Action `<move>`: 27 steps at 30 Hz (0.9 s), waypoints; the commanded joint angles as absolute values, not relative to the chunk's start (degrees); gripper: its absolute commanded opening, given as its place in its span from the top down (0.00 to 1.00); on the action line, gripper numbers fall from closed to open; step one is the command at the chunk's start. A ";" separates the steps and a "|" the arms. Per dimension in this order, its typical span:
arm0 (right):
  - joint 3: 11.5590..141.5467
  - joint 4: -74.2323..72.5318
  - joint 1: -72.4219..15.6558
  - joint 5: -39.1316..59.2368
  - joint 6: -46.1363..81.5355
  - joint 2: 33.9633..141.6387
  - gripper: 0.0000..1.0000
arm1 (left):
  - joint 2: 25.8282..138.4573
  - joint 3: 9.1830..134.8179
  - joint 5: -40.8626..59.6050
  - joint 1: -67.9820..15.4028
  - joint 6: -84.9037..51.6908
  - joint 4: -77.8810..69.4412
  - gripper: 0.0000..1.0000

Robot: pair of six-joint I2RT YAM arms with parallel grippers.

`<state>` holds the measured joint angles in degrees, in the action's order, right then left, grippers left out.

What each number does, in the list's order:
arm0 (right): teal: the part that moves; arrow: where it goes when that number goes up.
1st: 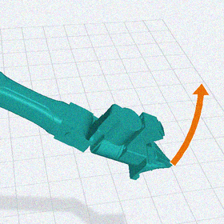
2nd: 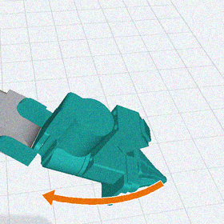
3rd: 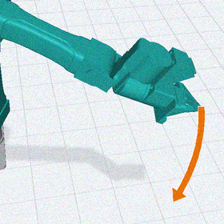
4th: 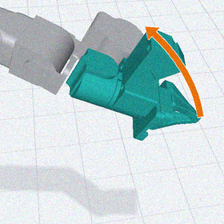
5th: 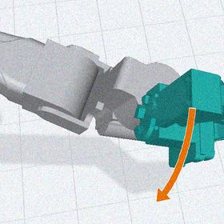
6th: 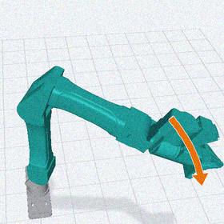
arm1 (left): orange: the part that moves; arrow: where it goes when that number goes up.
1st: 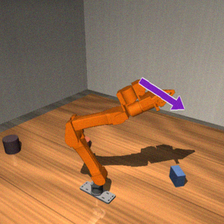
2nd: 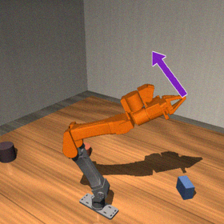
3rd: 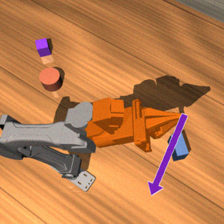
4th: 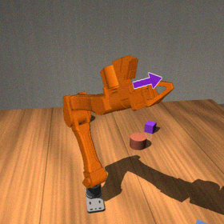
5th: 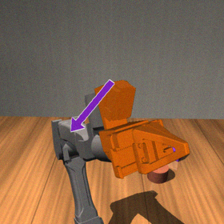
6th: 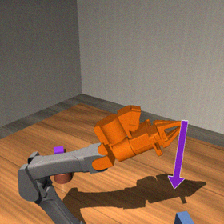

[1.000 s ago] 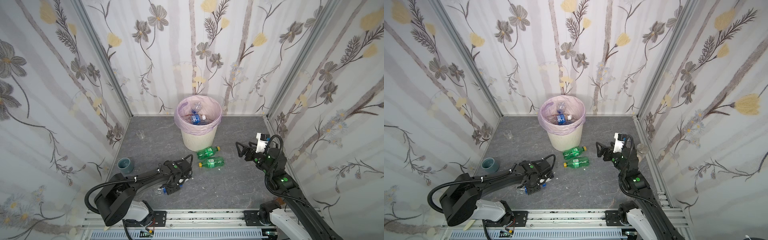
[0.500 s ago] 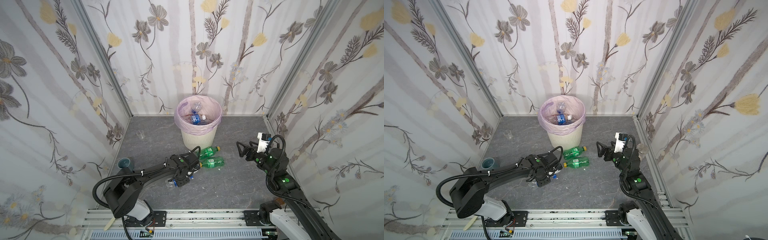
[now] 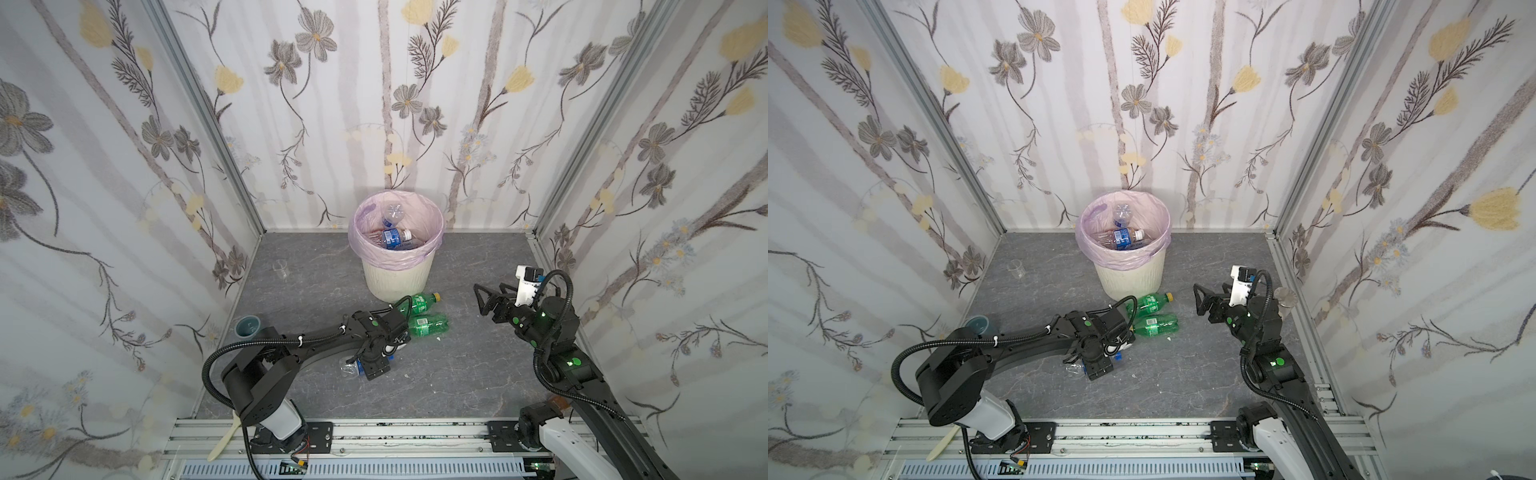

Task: Throw the plastic bottles in the bin
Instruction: 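Grasp the Pepsi bottle with the left gripper and adjust the hold, then lift the Pepsi bottle with the left gripper and drop it into the bin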

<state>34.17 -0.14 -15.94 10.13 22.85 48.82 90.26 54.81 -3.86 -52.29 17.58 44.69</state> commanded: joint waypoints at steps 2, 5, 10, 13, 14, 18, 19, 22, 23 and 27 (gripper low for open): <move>34.50 -1.43 -15.91 10.89 22.59 49.44 0.03 | 89.06 52.96 -3.84 -52.30 16.81 44.22 0.24; 34.45 -1.76 -15.91 11.24 22.76 49.83 0.03 | 88.78 51.82 -4.36 -52.29 16.20 43.53 0.24; 34.45 -1.86 -15.89 11.60 22.68 49.86 0.03 | 90.31 51.20 -7.56 -52.28 14.38 42.98 0.30; 34.28 -1.84 -15.90 11.45 22.54 49.41 0.03 | 92.89 52.01 -8.03 -52.21 12.38 43.07 0.38; 34.20 -1.78 -15.90 11.38 22.50 49.24 0.03 | 93.83 51.83 -8.51 -52.31 12.23 43.07 0.40; 34.19 -1.29 -15.88 11.26 21.89 48.71 0.03 | 95.04 53.03 -9.36 -52.35 11.60 43.07 0.46; 34.14 -1.12 -15.91 11.17 21.75 48.61 0.03 | 94.89 53.13 -9.32 -52.33 11.52 43.14 0.48; 33.93 -1.17 -15.91 10.75 21.53 48.45 0.03 | 94.02 52.74 -10.40 -52.35 11.26 43.15 0.54; 33.85 -1.26 -15.91 10.72 21.53 48.51 0.03 | 93.39 52.73 -10.69 -52.34 11.10 43.15 0.55; 33.42 -2.24 -15.89 11.07 21.71 49.54 0.03 | 89.41 53.96 -12.57 -52.33 9.84 43.16 0.57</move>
<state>33.63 -0.25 -15.94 10.74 22.00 48.84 91.61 52.93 -10.24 -52.38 11.49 43.51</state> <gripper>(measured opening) 0.971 0.458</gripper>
